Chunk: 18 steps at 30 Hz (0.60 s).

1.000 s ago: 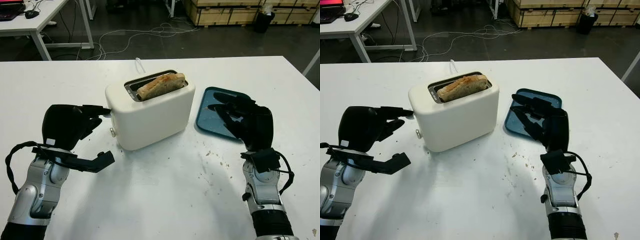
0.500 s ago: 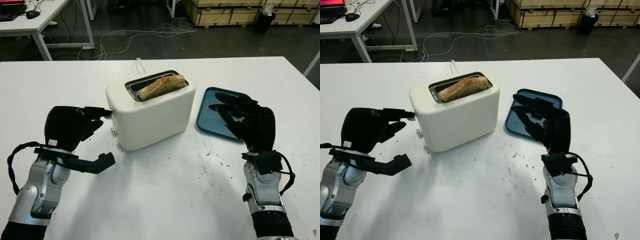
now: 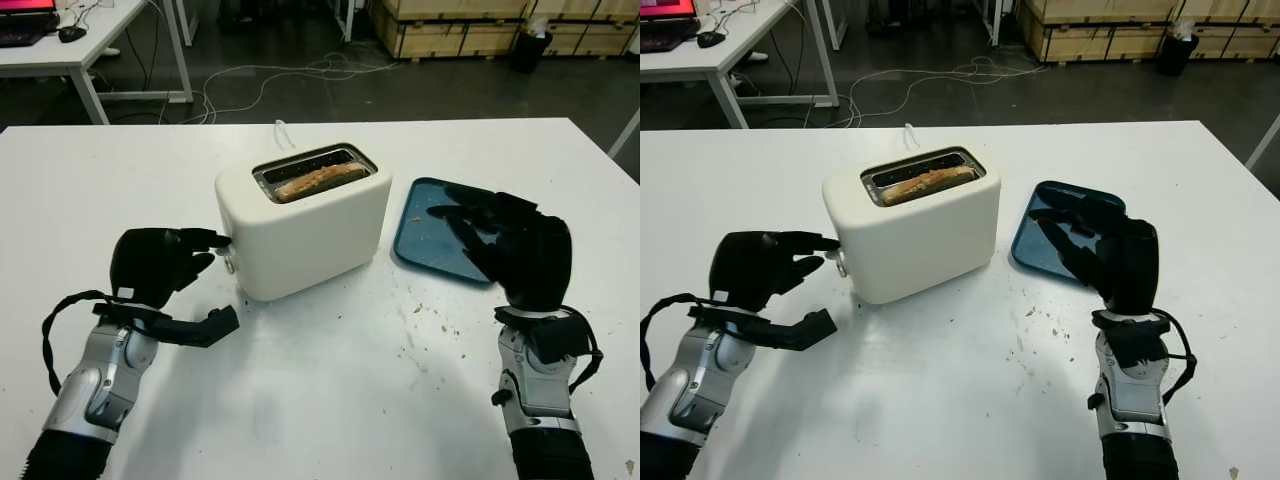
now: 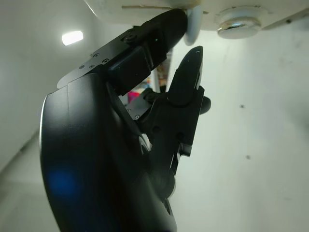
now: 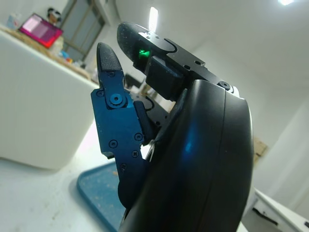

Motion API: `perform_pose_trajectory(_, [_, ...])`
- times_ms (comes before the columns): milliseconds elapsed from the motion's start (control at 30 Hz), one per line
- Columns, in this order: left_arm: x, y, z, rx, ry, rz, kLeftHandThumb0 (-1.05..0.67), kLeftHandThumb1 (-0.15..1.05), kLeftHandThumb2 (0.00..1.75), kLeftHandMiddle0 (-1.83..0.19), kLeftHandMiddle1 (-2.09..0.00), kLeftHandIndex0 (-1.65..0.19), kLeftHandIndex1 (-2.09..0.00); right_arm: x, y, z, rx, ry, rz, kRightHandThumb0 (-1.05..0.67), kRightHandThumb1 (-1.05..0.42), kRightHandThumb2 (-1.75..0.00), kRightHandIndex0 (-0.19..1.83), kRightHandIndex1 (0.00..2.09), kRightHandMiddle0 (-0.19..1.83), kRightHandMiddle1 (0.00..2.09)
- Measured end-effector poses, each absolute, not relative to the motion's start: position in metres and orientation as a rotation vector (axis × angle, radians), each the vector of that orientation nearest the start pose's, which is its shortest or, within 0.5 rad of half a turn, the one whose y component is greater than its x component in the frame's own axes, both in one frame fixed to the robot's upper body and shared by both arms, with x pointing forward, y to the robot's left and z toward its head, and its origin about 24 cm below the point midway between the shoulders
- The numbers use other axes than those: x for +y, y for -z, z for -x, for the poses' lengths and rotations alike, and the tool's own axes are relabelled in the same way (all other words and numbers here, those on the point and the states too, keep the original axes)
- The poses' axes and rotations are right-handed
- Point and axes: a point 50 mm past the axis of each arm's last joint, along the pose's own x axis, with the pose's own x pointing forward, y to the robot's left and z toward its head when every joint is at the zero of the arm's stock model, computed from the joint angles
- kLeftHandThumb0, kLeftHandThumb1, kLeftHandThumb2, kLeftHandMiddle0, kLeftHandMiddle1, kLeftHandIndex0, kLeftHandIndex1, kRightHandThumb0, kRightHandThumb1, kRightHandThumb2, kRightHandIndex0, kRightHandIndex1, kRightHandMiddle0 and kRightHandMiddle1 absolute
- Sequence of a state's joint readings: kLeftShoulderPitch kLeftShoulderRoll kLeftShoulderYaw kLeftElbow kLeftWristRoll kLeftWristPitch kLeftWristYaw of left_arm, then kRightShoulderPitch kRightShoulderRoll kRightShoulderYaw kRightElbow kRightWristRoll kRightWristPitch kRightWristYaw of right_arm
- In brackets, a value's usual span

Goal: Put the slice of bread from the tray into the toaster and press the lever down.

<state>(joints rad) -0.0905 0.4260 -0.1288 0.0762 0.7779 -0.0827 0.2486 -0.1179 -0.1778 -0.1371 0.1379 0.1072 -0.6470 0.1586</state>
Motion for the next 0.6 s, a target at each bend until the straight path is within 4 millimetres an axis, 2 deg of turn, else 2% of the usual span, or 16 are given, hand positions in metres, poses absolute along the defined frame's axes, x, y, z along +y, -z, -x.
perform_pose_trajectory(167, [0.193,-0.063,-0.266,-0.249,-0.05,-1.144,-0.11,0.92,0.21,-1.02,-1.28,-1.04,0.0,-0.2,-0.107,-0.255,-0.639,-0.055,0.147,-0.3,-0.92,-0.12,1.02,0.46,1.06,0.0])
perform_pose_trajectory(500, [0.188,-0.058,-0.259,-0.245,-0.057,-1.116,-0.1,0.92,0.2,-0.98,-1.34,-1.05,-0.01,-0.199,-0.108,-0.253,-0.644,-0.069,0.154,-0.3,-0.92,-0.12,1.01,0.48,1.06,0.0])
perform_pose_trajectory(600, [0.188,-0.061,-0.258,-0.235,-0.046,-1.134,-0.13,0.92,0.27,-0.93,-1.16,-1.01,0.0,-0.199,-0.109,-0.253,-0.645,-0.072,0.155,-0.3,-0.92,-0.12,1.01,0.49,1.06,0.0])
